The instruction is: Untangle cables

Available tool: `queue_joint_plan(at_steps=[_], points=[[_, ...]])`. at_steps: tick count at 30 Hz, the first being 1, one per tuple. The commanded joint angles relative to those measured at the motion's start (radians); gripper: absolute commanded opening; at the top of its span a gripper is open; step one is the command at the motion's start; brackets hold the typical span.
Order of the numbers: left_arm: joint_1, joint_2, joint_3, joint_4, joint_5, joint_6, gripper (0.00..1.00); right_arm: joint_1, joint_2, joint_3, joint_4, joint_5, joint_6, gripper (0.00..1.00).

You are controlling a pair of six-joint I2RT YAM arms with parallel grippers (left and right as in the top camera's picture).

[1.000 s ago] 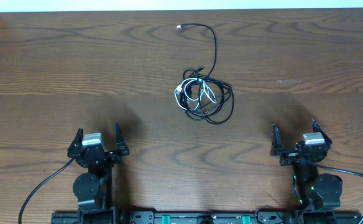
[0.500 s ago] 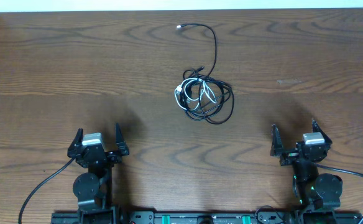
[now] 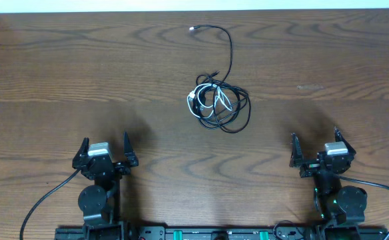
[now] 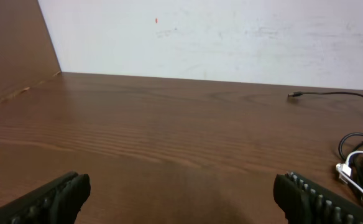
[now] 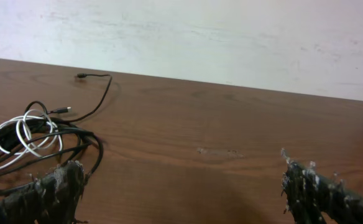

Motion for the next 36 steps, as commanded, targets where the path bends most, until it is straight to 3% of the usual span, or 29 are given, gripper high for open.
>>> queue_joint_plan(at_steps=[1, 16, 23, 32, 36], points=[[0.002, -0.005, -0.008, -0.048, -0.014, 0.01, 0.99, 0.007, -0.005, -0.001, -0.005, 0.0, -0.005, 0.99], [0.002, -0.005, -0.008, -0.049, -0.049, 0.029, 0.99, 0.007, -0.005, -0.001, -0.002, -0.002, -0.005, 0.99], [0.002, -0.005, -0.008, -0.044, -0.047, 0.028, 0.99, 0.007, -0.005, -0.001, 0.01, -0.1, -0.005, 0.99], [0.002, -0.005, -0.008, 0.001, 0.008, 0.029, 0.99, 0.007, -0.005, -0.001, 0.049, -0.213, -0.006, 0.99], [0.002, -0.005, -0.008, 0.026, 0.132, 0.029, 1.0, 0.007, -0.005, -0.001, 0.051, -0.274, -0.034, 0.99]])
